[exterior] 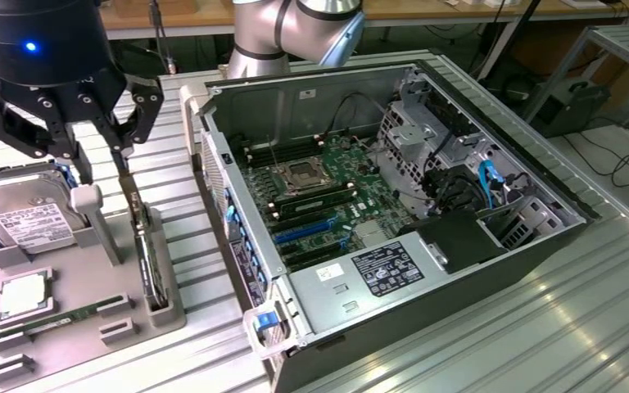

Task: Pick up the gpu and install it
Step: 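Pick up the gpu and move the gpu toward the slot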

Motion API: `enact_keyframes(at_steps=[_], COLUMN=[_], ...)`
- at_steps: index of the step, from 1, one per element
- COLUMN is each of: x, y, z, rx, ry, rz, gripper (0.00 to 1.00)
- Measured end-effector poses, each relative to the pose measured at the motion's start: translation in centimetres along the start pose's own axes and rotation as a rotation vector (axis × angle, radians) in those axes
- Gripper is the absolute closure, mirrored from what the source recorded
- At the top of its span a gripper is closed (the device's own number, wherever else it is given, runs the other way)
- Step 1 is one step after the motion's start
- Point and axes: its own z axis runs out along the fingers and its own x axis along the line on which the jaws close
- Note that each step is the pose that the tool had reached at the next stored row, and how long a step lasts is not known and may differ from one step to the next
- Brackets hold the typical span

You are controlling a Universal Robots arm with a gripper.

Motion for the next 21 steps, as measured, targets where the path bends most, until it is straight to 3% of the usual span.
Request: enact_keyframes(at_steps=[1,5,6,7,21], x=[0.0,0.0,0.0,0.0,-0.4], y=[0.00,0.00,0.00,0.00,0.21], z=[0.00,0.00,0.00,0.01,1.22], rx=[0.0000,-0.0001,-0.0005,-0.0018,-0.0026], ry=[0.0000,0.0000,-0.0004,-0.0014,-0.0018], rz=[0.000,0.000,0.000,0.000,-0.017], gripper=[0.64,0.40,0.40,0.34,0.34])
